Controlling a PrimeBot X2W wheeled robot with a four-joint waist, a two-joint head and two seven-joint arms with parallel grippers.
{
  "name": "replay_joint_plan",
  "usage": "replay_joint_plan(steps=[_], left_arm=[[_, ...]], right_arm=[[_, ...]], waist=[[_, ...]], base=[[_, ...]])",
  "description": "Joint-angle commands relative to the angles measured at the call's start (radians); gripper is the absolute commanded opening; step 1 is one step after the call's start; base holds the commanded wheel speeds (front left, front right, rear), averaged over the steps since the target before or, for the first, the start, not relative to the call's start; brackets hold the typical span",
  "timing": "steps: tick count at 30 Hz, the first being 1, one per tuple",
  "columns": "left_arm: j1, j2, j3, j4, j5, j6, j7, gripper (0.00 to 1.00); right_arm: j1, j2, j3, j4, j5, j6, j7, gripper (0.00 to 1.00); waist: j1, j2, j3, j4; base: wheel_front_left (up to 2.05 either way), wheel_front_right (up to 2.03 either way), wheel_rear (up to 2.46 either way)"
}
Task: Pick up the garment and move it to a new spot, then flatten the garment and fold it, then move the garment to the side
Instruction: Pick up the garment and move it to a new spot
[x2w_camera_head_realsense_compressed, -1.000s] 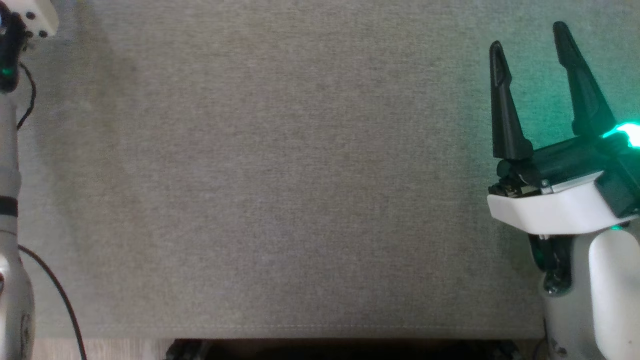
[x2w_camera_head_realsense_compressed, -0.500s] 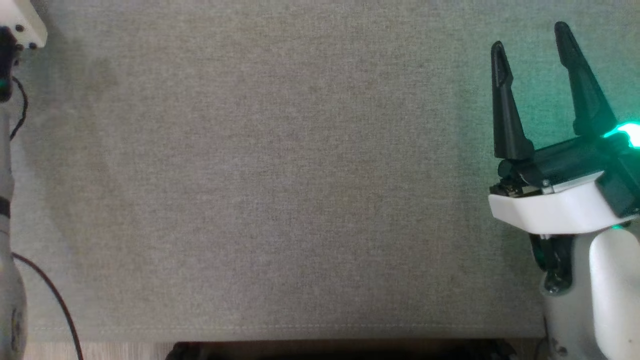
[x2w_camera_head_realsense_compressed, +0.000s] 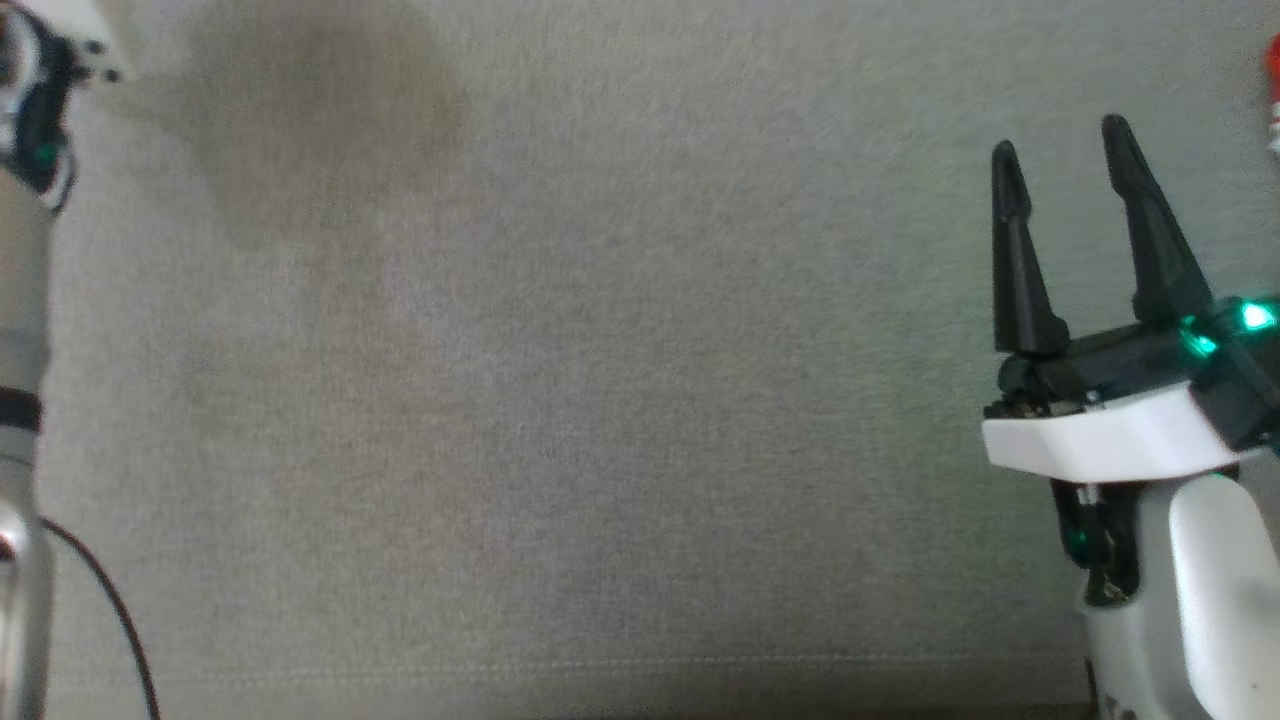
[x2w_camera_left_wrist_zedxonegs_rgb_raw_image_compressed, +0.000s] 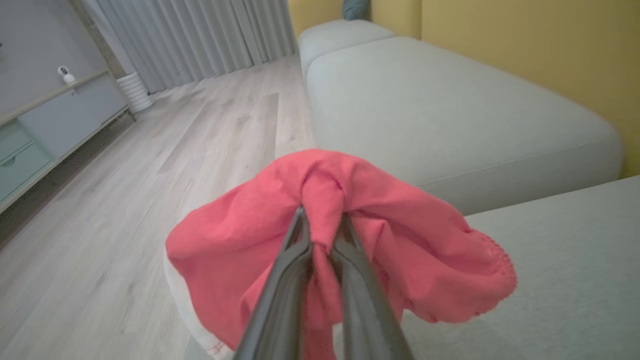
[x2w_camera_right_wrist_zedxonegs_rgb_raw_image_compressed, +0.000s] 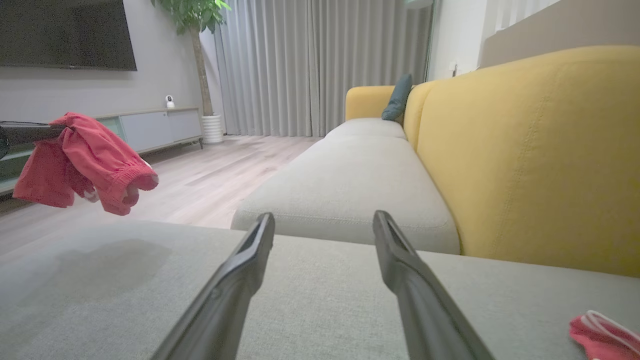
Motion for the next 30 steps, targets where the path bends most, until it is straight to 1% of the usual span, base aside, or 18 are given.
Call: replay_joint_plan(steps=[1,7,12,17,19,22,23,25,30], left_arm=[[-0.025,0.032,-0.002,-0.063,-0.005,-0.002,-0.006,0.00],[0.060,-0.020,-0.085,-0.199,-0.050,-0.007,-0.006,0.00],[0.198,-0.096,-0.141,-0.331,-0.096,-0.005,0.006,0.00],[0.353,-0.192,-0.188,-0.405,-0.127,0.033,0.011,0.00],[0.409,-0.229,-0.205,-0.413,-0.132,0.058,0.001,0.00],[0.479,-0.267,-0.237,-0.401,-0.129,0.093,-0.023,0.00],[0.479,-0.267,-0.237,-0.401,-0.129,0.093,-0.023,0.00],[0.519,-0.287,-0.261,-0.381,-0.135,0.111,-0.044,0.00],[0.592,-0.311,-0.338,-0.309,-0.168,0.124,-0.085,0.00]], right_arm=[[0.012,0.000,0.006,-0.021,0.014,0.007,-0.012,1.00],[0.059,0.000,-0.052,0.020,0.044,0.007,-0.037,1.00],[0.096,0.000,-0.085,0.038,0.059,0.007,-0.046,1.00],[0.119,0.000,-0.084,0.045,0.065,0.007,-0.051,1.00],[0.125,0.000,-0.081,0.047,0.069,0.007,-0.053,1.00],[0.128,0.000,-0.070,0.053,0.074,0.007,-0.056,1.00],[0.128,0.000,-0.070,0.053,0.074,0.007,-0.056,1.00],[0.129,0.000,-0.061,0.058,0.077,0.007,-0.058,1.00],[0.125,0.000,-0.037,0.077,0.080,0.007,-0.061,1.00]], waist=[[0.0001,0.0000,-0.078,-0.031],[0.0001,0.0000,-0.173,-0.063],[0.0001,0.0000,-0.210,-0.085],[0.0001,0.0000,-0.215,-0.105],[0.0001,0.0000,-0.213,-0.112],[0.0001,0.0000,-0.206,-0.124],[0.0001,0.0000,-0.206,-0.124],[0.0001,0.0000,-0.203,-0.131],[0.0001,0.0000,-0.199,-0.148]], base=[[0.00,0.00,0.00],[0.00,0.00,0.00],[0.00,0.00,0.00],[0.00,0.00,0.00],[0.00,0.00,0.00],[0.00,0.00,0.00],[0.00,0.00,0.00],[0.00,0.00,0.00],[0.00,0.00,0.00]])
